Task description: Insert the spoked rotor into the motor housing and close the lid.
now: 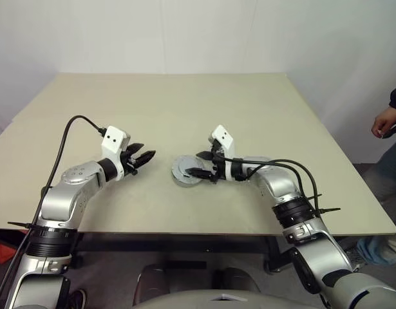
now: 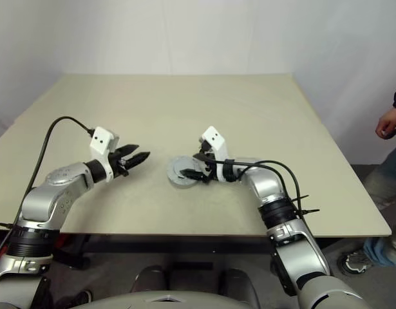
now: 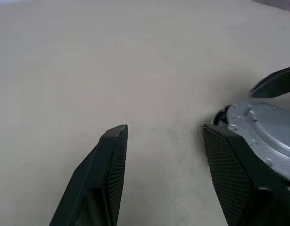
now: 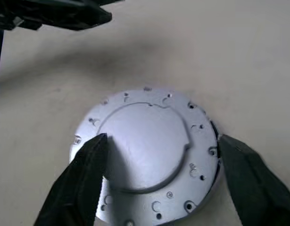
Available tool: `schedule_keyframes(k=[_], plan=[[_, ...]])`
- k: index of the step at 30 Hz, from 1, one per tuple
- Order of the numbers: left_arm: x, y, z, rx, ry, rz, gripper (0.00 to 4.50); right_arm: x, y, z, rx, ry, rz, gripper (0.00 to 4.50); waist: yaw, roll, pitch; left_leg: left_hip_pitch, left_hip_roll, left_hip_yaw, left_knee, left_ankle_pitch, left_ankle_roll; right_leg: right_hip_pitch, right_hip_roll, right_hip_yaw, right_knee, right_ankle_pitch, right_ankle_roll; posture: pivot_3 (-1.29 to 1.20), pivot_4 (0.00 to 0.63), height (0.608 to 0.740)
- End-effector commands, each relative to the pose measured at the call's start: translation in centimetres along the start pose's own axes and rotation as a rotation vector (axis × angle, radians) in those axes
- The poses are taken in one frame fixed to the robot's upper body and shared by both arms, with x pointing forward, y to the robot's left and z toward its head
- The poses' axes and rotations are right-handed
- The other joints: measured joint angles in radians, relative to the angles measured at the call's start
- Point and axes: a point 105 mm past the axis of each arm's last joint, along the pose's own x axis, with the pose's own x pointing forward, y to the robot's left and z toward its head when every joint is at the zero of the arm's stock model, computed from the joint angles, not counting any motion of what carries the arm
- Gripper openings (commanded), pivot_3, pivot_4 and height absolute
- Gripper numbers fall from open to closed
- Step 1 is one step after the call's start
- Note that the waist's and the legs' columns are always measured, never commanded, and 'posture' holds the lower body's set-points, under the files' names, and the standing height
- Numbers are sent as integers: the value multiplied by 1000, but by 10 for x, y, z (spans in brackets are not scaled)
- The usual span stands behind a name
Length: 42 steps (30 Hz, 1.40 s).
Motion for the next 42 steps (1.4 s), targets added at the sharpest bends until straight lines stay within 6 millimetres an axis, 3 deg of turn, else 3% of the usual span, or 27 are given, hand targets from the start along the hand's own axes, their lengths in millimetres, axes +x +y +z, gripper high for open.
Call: schedule_keyframes(k=[1, 7, 14, 21, 30, 42], plan=[[-7, 3, 15, 10, -38, -9, 2654, 5, 0, 18, -66, -40, 6, 4047, 0, 0, 0, 0, 0, 0, 0, 0, 0, 0, 0, 0, 0, 0, 0, 0, 0, 740], [-15, 9, 11, -3, -27, 19, 2654, 7, 6, 17, -103, -35, 32, 4047, -1, 0, 0, 0, 0, 0, 0, 0, 0, 0, 0, 0, 0, 0, 0, 0, 0, 740], [-19, 8, 6, -22, -21, 28, 2654, -4, 13, 29, -131, -91, 68, 4047, -1, 0, 0, 0, 0, 0, 0, 0, 1, 0, 0, 0, 0, 0, 0, 0, 0, 740], [-21, 7, 6, -41, -16, 26, 2654, -2, 19, 22, -123, -89, 84, 4047, -1, 0, 0, 0, 0, 0, 0, -1, 1, 0, 0, 0, 0, -1, 2, 0, 0, 740], [-30, 9, 8, -34, 1, 35, 2654, 13, 12, 2, -69, -74, 55, 4047, -2, 0, 0, 1, 0, 0, 0, -1, 1, 0, 0, 0, 0, -1, 2, 0, 0, 740], [-34, 12, 9, -25, 13, 52, 2654, 18, 7, -3, -94, -84, 35, 4047, -3, 0, 0, 3, 0, 0, 0, -1, 2, 2, 0, 0, 0, -2, 4, 0, 0, 740]])
